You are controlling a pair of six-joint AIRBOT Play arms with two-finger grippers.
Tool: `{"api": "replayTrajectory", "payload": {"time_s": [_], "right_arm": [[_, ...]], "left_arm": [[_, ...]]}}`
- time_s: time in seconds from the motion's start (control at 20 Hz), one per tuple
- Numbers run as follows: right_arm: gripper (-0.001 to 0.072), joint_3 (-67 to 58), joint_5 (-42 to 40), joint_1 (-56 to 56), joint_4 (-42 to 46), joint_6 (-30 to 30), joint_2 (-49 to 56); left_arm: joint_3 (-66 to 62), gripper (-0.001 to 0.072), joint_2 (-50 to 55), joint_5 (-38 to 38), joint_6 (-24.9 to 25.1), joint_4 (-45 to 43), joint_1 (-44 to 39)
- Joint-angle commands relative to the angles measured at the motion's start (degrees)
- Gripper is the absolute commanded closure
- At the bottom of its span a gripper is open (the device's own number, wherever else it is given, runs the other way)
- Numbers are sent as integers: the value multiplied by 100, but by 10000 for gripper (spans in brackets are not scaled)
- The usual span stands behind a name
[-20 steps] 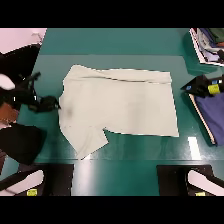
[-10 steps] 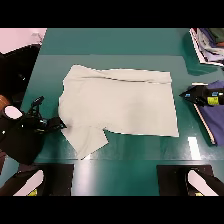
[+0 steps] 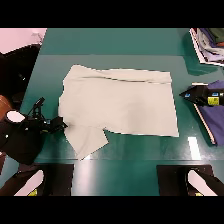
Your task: Fold the shirts.
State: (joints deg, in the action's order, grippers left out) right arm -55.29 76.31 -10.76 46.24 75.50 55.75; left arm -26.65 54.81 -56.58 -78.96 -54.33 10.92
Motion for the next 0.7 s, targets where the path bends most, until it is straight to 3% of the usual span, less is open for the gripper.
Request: {"api": "replayTrajectory", "payload": {"time_s": [0.0,0.3,0.5,0.65], "right_arm": [[338,2,90,-74,79,2,-2],[337,275,920,-1204,1589,76,-2],[323,1720,562,-2118,1587,70,4],[324,2586,129,-2144,1357,-109,13]], "left_arm": [[-11,677,-7,-103,199,157,-22],[-627,678,-66,-566,205,-11,-22],[-769,678,-66,-597,205,2,-22],[-769,677,-66,-592,205,13,-22]]}}
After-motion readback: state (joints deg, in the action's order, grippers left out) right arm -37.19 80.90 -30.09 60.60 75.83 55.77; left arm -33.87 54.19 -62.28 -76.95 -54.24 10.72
